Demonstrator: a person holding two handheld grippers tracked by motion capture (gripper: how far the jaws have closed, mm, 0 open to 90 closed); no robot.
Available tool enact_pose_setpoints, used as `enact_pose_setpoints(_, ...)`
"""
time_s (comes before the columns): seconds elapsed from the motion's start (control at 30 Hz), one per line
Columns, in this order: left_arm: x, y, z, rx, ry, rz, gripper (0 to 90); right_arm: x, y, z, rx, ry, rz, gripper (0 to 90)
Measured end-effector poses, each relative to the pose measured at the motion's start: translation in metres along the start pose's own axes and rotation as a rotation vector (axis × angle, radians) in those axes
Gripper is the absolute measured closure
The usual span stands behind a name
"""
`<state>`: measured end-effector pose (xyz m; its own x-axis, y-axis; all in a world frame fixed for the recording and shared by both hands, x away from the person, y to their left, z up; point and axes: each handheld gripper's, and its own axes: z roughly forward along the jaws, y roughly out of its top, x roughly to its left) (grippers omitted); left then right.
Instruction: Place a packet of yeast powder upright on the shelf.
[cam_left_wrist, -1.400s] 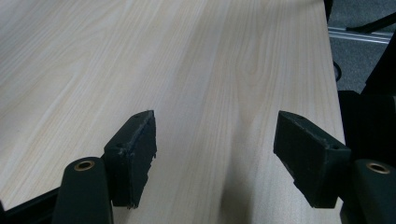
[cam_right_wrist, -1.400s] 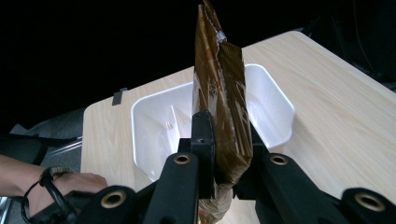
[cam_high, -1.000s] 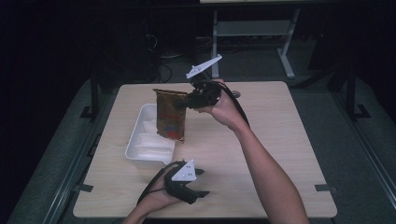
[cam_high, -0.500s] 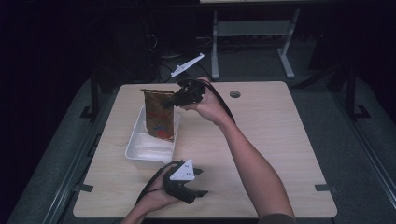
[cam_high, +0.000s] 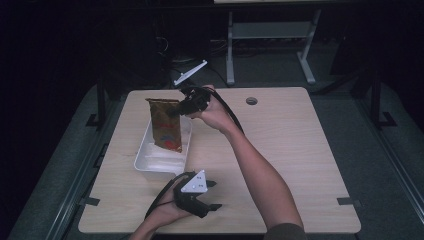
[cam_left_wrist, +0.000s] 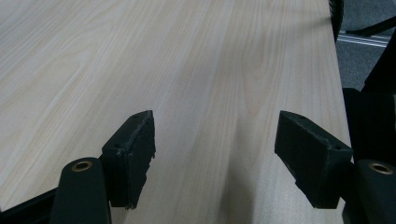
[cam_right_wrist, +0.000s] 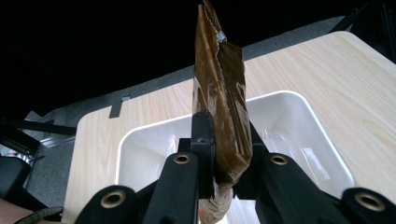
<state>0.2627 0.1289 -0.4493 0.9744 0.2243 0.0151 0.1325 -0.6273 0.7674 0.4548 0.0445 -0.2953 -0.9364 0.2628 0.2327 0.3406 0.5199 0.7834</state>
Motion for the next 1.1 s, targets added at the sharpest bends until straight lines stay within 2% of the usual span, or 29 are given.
enact_pose_setpoints(0.73,0.001,-0.001,0.0,-0.005,-0.005,-0.006,28.6,-0.008,-0.016,0.039,0.058,0.049,0.038,81.5)
enact_pose_setpoints(1.1,0.001,-0.001,0.0,-0.005,-0.004,-0.009,28.6,-0.013,-0.024,0.047,0.072,0.066,0.066,81.0)
